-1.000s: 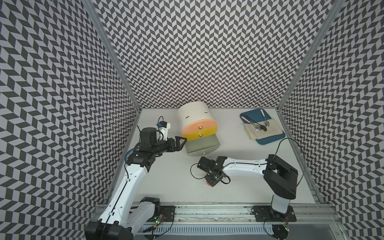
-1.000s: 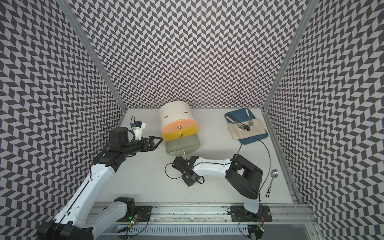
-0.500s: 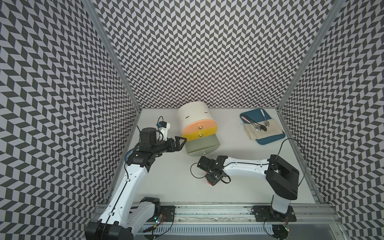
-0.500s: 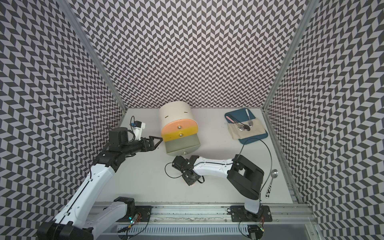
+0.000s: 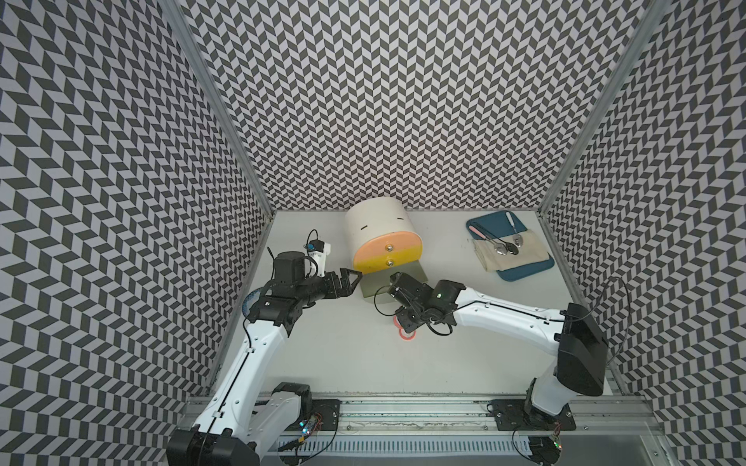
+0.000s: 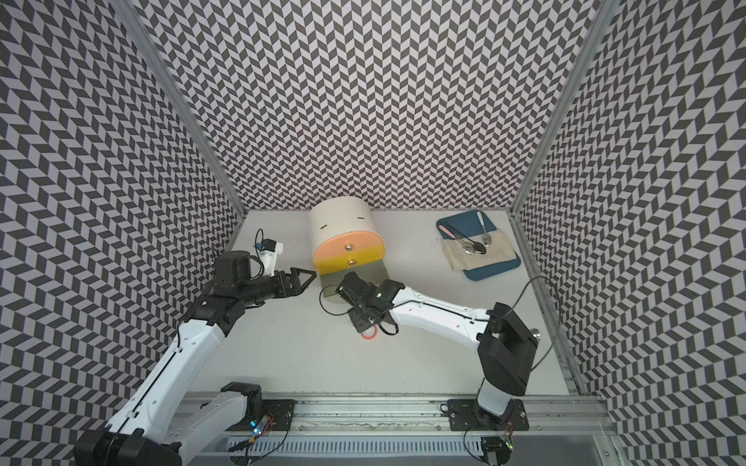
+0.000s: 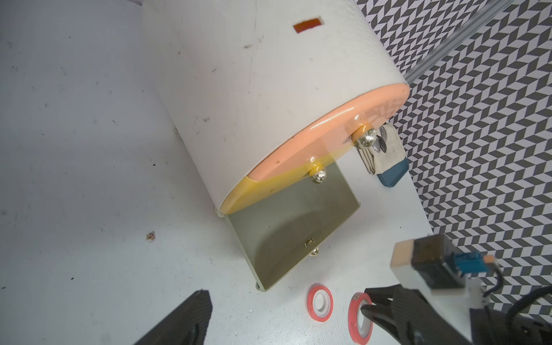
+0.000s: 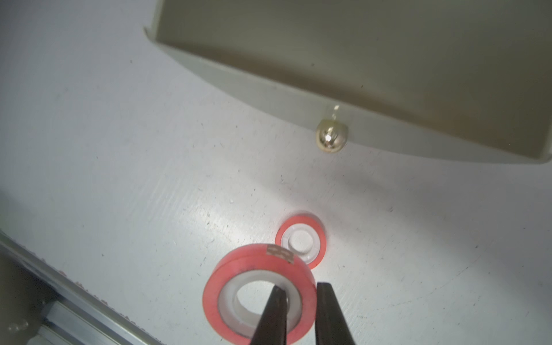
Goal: Place the transparent tape into the drawer according to color
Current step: Place the tape in the drawer.
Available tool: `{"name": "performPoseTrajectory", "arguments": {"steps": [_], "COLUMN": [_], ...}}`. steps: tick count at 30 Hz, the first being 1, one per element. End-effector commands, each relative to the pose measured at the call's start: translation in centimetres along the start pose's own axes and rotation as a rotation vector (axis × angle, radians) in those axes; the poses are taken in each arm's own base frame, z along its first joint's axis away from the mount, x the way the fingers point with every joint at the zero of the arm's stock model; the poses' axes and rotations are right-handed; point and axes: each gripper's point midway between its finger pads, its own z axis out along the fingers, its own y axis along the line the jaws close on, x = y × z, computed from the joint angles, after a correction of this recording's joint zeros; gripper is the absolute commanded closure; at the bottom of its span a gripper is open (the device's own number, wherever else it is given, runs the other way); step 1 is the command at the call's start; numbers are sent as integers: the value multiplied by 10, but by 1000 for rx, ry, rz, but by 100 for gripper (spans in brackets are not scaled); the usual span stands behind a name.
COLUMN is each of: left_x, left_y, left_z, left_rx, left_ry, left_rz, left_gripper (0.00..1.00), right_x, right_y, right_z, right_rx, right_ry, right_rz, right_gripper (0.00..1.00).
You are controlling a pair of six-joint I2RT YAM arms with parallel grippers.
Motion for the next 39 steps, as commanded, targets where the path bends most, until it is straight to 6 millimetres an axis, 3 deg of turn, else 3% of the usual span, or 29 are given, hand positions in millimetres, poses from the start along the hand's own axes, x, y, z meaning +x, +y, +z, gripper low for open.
{"name": "performPoseTrajectory", "arguments": {"steps": [1,10,15,20,29,35,39], "left_x": [-2,10,14,12,12,10,11], "left_y": [1,7,8,9,11,10,10], "left_z": [-3,2,3,1,2,1,1], "left_rx": [0,7,10,3,-3,-2,-4], "left_ry": [-25,-31,-23,-26,-21,-25,-25], "left_rz": [7,-17,-15,-7,-6,-3,-5], "left_gripper": [0,0,0,0,0,0,0], "right_x": [-41,-103,-120,-125,-114,-112,-114], "right_y": [-8,-27,-38,-49,-56,-55,-52], "right_z": [-20,-13,5,19,40,45,40], "right_rx": [1,6,13,28,55,51,35], "right_ry": [-133,-265,-285,-286,-252,-241,-244], "right_rz": [49,126,158,176,169,166,165], "right_gripper": [100,100,100,100,100,67,56]}}
